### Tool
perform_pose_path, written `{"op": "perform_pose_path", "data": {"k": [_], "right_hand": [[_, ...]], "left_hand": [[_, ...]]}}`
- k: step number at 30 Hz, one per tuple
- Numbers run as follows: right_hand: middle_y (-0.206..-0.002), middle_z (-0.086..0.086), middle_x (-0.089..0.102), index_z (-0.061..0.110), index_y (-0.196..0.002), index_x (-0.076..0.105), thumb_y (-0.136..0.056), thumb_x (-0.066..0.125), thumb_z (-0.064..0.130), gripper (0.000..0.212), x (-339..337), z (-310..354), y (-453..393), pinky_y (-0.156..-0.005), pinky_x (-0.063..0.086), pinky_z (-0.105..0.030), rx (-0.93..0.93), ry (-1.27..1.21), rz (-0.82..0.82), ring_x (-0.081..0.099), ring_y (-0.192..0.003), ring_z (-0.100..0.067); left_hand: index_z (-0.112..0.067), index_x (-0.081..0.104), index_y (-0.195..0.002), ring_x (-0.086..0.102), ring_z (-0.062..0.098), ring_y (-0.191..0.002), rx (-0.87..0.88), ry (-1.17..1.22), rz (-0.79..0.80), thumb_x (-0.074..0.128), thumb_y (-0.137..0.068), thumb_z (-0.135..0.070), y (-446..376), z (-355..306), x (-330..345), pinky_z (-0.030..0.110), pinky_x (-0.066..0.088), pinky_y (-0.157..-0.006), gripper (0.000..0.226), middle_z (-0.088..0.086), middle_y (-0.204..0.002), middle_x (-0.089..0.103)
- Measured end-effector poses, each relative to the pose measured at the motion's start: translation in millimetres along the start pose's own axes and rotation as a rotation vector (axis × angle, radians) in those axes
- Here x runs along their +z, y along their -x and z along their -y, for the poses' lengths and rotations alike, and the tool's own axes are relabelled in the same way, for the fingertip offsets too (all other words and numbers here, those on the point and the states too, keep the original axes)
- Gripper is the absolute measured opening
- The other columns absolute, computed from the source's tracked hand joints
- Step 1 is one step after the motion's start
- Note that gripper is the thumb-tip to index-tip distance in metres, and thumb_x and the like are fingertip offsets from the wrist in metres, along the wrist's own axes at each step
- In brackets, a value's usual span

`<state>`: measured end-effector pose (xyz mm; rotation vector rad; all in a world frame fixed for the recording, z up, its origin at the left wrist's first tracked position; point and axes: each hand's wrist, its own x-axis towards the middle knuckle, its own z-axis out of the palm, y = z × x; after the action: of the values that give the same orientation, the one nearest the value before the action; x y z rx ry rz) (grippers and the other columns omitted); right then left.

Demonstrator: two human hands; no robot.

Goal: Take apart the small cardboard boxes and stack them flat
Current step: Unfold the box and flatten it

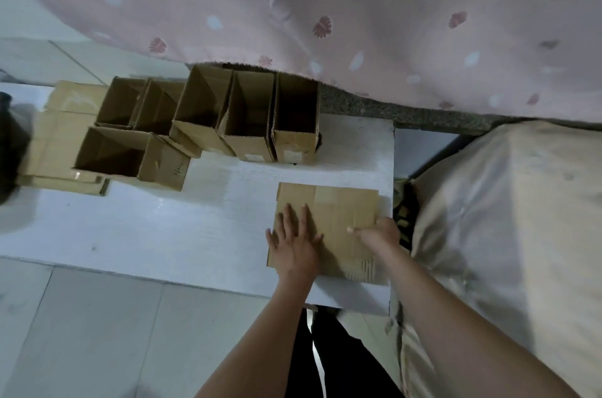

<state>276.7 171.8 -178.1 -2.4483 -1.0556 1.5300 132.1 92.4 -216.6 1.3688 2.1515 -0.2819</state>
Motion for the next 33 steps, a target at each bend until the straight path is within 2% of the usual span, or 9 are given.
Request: {"op": "perform_pose_path", "data": {"k": [4,7,11,13,17,22,25,29,33], "right_hand": [[-0.116,-0.012,0.070,0.004,-0.115,0.068,-0.083,0.078,0.010,0.034,-11.0,-6.4,15.3,-0.084,0.054,-0.035,-0.032,-0.200,0.066,0.065,-0.098,-0.029],[-0.111,-0.011,0.071,0.006,-0.113,0.069,-0.085,0.075,0.007,0.029,-14.0,-10.8,37.3,-0.073,0.051,-0.028,-0.064,-0.296,0.046,0.063,-0.089,-0.024],[-0.108,-0.013,0.071,0.006,-0.108,0.069,-0.084,0.076,0.005,0.026,-11.4,-18.1,68.3,-0.074,0.051,-0.028,-0.054,-0.414,-0.006,0.064,-0.087,-0.026],[-0.108,-0.014,0.071,0.007,-0.104,0.068,-0.082,0.077,0.006,0.024,-6.4,-22.3,85.0,-0.076,0.053,-0.032,-0.051,-0.458,0.004,0.066,-0.089,-0.028],[-0.110,-0.015,0.071,0.000,-0.113,0.064,-0.083,0.077,0.007,0.034,6.3,-31.9,122.8,-0.085,0.056,-0.041,-0.076,-0.537,0.091,0.067,-0.098,-0.033],[-0.113,-0.012,0.069,0.006,-0.113,0.063,-0.085,0.076,0.009,0.031,8.0,-48.0,177.6,-0.087,0.057,-0.041,-0.198,-0.460,0.277,0.065,-0.099,-0.029],[-0.107,-0.010,0.069,0.007,-0.111,0.061,-0.084,0.078,0.009,0.031,-6.0,-52.0,211.1,-0.058,0.059,-0.032,-0.251,-0.512,0.411,0.066,-0.096,-0.028],[-0.102,-0.001,0.071,0.015,-0.104,0.068,-0.084,0.078,0.033,0.028,-13.6,-55.4,248.9,-0.062,0.054,-0.026,-0.534,-0.116,0.454,0.067,-0.091,-0.018],[-0.090,0.012,0.075,0.024,-0.098,0.070,-0.081,0.080,0.033,0.022,9.5,-61.4,288.1,-0.059,0.054,-0.018,-0.749,0.062,0.524,0.071,-0.078,-0.004]], "left_hand": [[-0.019,-0.015,-0.158,-0.006,0.035,-0.153,-0.305,0.440,0.014,0.047,-0.097,-0.060,42.1,0.3,-7.7,0.052,0.008,-0.123,0.096,0.015,-0.165,-0.016],[-0.004,0.001,-0.156,0.034,0.040,-0.141,-0.542,0.833,0.105,0.065,-0.092,-0.049,69.2,-2.0,-22.5,0.043,0.036,-0.109,0.101,0.025,-0.155,0.028],[0.005,0.052,-0.122,0.067,0.038,-0.099,-0.624,1.278,0.216,0.077,-0.086,-0.038,100.2,-5.2,-38.3,0.040,0.058,-0.075,0.061,0.023,-0.117,0.066],[0.005,0.056,-0.113,0.068,0.035,-0.087,-0.651,1.588,0.239,0.081,-0.084,-0.024,115.9,-5.8,-45.9,0.037,0.056,-0.060,0.048,0.022,-0.106,0.068],[0.002,0.064,-0.106,0.069,0.034,-0.083,-0.647,1.929,0.119,0.078,-0.082,0.001,146.4,7.9,-62.4,0.039,0.057,-0.061,0.028,0.018,-0.090,0.073],[-0.004,0.065,-0.100,0.069,0.023,-0.078,-0.599,1.905,-0.125,0.078,-0.081,0.001,205.2,49.1,-72.1,0.027,0.054,-0.052,0.024,0.012,-0.094,0.074],[-0.004,0.069,-0.101,0.072,0.020,-0.078,-0.555,1.848,-0.272,0.082,-0.078,-0.002,247.6,79.7,-74.2,0.024,0.056,-0.054,0.027,0.007,-0.090,0.075],[-0.008,0.068,-0.104,0.075,0.015,-0.077,-0.428,1.824,-0.357,0.083,-0.077,0.000,300.8,122.3,-67.0,0.023,0.057,-0.057,0.032,0.002,-0.088,0.077],[-0.011,0.068,-0.109,0.075,0.017,-0.085,-0.392,1.843,-0.464,0.082,-0.078,0.000,339.0,153.9,-57.0,0.024,0.058,-0.063,0.036,0.002,-0.093,0.078]]}}
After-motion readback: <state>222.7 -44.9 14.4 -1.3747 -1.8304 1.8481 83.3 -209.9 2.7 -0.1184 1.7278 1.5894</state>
